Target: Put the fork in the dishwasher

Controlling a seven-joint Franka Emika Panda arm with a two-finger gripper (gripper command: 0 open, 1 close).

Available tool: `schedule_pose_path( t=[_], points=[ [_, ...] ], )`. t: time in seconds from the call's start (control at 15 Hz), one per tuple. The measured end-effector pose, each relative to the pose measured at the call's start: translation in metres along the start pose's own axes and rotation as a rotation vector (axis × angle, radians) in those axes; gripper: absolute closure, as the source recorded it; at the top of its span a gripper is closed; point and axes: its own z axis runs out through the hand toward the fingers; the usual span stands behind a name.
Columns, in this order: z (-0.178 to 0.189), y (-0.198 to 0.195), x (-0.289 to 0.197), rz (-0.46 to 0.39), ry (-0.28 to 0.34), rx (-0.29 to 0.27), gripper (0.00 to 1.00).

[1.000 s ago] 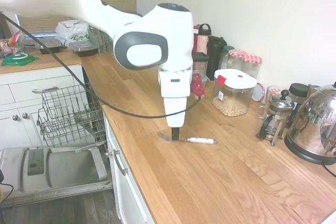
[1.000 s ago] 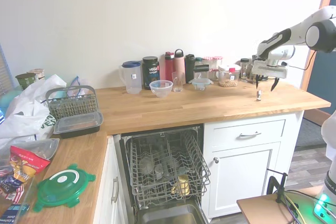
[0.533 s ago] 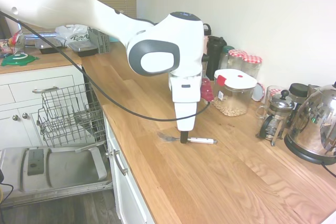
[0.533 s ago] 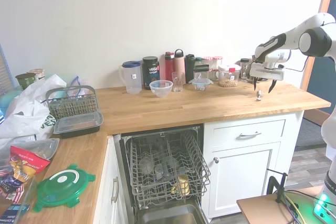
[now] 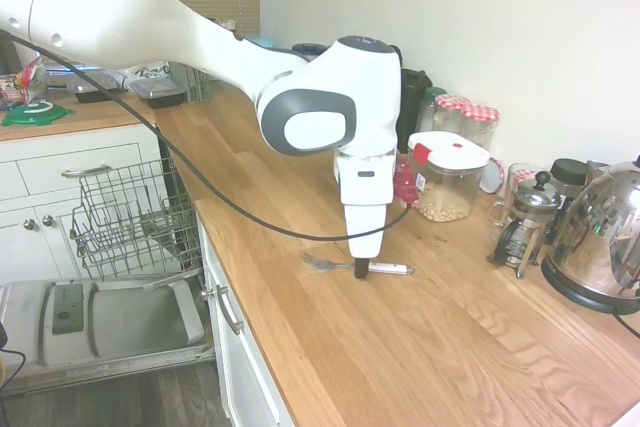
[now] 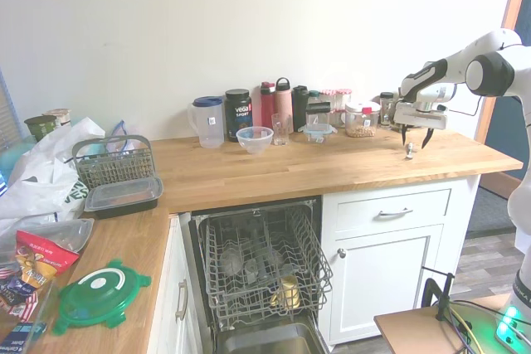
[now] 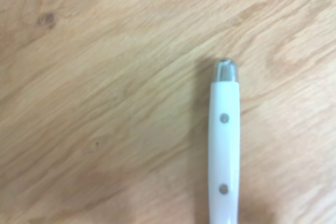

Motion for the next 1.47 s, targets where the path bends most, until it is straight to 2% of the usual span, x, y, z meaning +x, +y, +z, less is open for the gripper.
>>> schedule_pose_path(
  t=[0.4,1.0,1.27,1.47],
  points=[
    [0.016,-0.017,-0.009,-0.001,0.003,-0.028,1.00],
    [0.020,-0.020,0.001,0.008,0.006,-0.045,1.00],
    [0.020,-0.021,0.002,0.009,0.007,-0.041,1.00],
    [0.018,-0.019,0.008,0.016,0.021,-0.013,1.00]
  ],
)
